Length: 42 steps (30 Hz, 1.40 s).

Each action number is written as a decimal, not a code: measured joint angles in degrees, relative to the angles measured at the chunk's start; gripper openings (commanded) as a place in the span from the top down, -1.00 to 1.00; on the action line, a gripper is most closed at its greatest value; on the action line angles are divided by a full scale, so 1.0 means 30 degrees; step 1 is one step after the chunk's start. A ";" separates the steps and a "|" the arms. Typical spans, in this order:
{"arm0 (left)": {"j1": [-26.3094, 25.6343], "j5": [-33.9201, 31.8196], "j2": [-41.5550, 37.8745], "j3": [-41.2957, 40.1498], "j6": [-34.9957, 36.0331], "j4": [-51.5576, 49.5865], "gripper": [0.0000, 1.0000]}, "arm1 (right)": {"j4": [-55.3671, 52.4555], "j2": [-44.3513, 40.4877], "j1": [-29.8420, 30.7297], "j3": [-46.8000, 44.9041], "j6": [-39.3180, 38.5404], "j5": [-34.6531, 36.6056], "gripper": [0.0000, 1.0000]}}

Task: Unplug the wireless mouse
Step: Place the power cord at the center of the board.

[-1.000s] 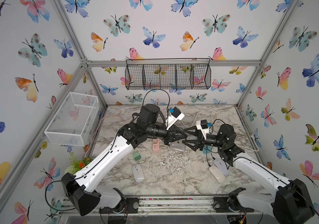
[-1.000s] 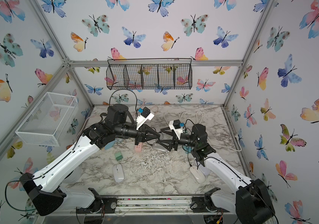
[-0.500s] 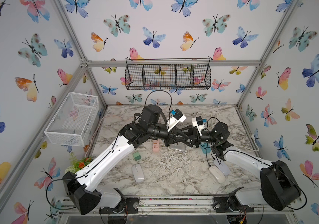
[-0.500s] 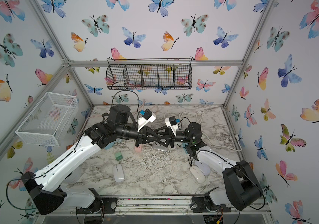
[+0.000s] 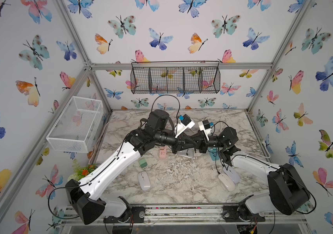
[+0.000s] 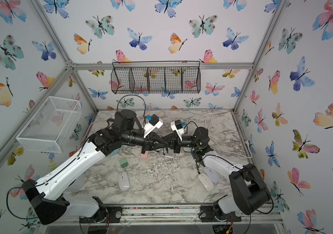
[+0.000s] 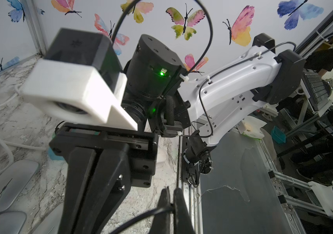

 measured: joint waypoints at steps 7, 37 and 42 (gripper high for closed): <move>0.0204 -0.1661 -0.1785 -0.2302 -0.0685 0.0678 -0.50 | -0.2703 -0.0342 0.0015 0.0095 -0.1370 0.3118 0.98; 1.0695 -1.4083 -0.9245 -0.9959 -0.7512 0.1654 -0.97 | -1.7952 0.3679 1.0535 0.4823 0.7366 2.5237 0.98; 1.0943 -1.5059 -0.9843 -1.0426 -0.7745 0.1596 -0.97 | -1.9205 0.4867 1.1453 0.5807 1.0950 2.6301 0.98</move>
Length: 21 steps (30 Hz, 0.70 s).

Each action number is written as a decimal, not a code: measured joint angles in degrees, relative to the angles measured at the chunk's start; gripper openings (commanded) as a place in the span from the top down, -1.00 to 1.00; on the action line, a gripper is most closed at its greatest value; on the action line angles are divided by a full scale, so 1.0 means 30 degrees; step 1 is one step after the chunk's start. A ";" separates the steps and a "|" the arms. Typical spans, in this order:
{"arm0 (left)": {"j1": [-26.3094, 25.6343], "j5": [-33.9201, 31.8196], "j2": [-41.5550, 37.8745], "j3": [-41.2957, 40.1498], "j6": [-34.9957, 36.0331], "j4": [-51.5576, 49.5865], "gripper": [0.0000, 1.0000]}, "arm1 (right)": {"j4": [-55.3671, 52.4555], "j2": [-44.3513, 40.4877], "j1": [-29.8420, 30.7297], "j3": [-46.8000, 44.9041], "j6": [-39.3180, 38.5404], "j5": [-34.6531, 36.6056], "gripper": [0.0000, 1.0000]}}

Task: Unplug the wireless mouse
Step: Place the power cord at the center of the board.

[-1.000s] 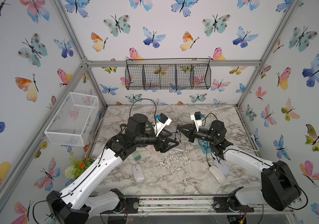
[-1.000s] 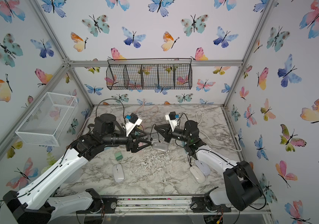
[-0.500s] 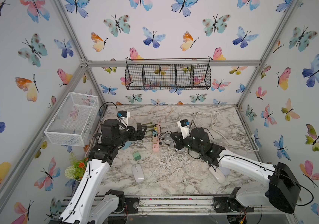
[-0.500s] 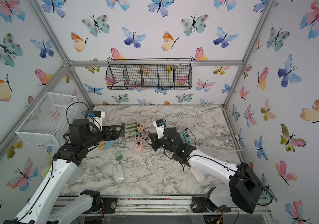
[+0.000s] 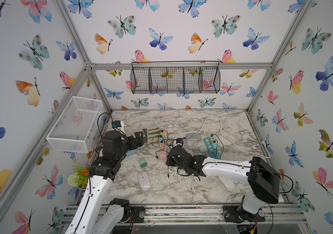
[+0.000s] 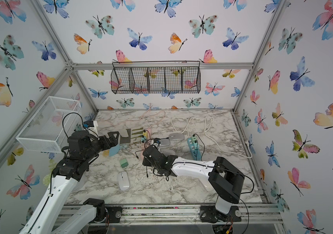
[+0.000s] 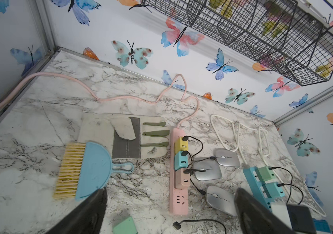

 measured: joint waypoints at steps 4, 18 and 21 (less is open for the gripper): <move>0.0219 -0.0503 -0.0364 -0.0634 -0.0408 -0.0044 -0.97 | -0.0634 0.0729 0.0430 0.0517 0.2506 0.0270 0.98; 0.0627 -0.0459 -0.0918 -0.1559 -0.1129 -0.0102 -0.97 | -0.0823 0.5187 0.1049 0.3060 0.6266 0.0095 0.91; 0.0627 -0.0291 -0.0918 -0.1559 -0.1144 -0.0095 -0.97 | -0.0765 0.5581 0.1100 0.3096 0.6470 -0.0328 0.85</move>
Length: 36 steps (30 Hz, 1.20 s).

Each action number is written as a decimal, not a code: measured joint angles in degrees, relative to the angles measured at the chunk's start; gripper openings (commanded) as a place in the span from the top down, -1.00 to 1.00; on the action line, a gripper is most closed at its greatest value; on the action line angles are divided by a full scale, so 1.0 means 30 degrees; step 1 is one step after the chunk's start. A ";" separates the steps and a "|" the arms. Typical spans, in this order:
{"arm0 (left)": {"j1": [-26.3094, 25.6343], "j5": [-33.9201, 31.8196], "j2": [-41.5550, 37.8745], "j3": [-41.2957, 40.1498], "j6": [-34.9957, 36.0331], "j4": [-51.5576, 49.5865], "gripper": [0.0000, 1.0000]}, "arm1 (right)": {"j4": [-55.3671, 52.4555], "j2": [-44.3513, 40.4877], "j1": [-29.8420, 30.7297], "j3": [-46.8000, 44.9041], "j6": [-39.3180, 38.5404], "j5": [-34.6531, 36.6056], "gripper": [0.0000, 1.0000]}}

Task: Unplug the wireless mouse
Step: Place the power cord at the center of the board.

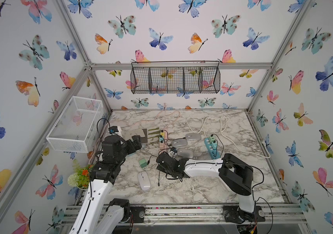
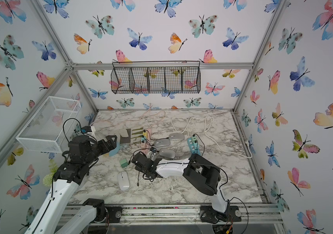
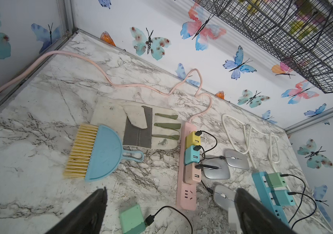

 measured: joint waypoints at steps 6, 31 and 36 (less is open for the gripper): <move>0.0051 0.0240 0.0022 -0.0080 -0.0131 0.0066 -0.97 | 0.0233 0.0087 0.0087 -0.0117 0.0138 -0.0270 0.46; 0.0080 0.2404 0.1530 -0.1333 -0.0663 0.1807 -0.97 | 1.0200 -0.6397 -0.0073 -0.7504 -1.0069 -0.3308 -0.06; -0.1610 0.2455 0.1894 -0.2142 -0.1581 0.3315 -0.97 | 0.9821 -0.8291 -0.0262 -0.7847 -1.4331 -0.3220 -0.12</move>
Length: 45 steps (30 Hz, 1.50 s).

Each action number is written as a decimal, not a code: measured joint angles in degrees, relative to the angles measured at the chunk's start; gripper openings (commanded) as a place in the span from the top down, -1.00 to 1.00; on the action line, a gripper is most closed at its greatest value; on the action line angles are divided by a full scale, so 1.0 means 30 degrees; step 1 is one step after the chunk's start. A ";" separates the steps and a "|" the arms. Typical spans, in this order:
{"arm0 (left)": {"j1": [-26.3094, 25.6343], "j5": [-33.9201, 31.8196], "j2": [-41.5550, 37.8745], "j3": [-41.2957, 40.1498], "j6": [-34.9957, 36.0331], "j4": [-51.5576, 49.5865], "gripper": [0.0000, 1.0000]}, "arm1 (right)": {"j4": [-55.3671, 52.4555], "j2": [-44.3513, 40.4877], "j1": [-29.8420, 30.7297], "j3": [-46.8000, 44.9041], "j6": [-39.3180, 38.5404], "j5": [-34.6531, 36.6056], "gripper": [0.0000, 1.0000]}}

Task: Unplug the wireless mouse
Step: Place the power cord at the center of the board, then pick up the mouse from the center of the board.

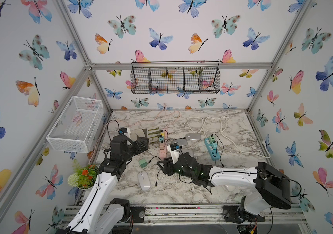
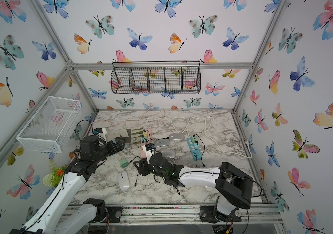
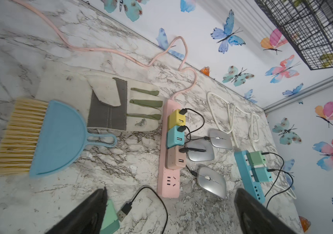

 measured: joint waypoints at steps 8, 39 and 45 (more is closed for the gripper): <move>-0.5974 -0.2994 0.0634 -0.0408 -0.0641 0.2739 -0.97 | -0.1399 -0.4029 -0.3191 -0.2237 -0.6200 -0.1479 -0.63; 0.1508 0.3009 -0.1195 -0.3177 -0.3104 0.3883 -1.00 | -1.6713 0.7446 -0.9500 0.8684 -1.8571 -0.4619 -0.77; 0.1596 0.4124 -0.0648 -0.3126 -0.2652 0.3169 -1.00 | -1.7653 0.8211 -0.9726 0.9413 -1.9606 -0.4743 -0.75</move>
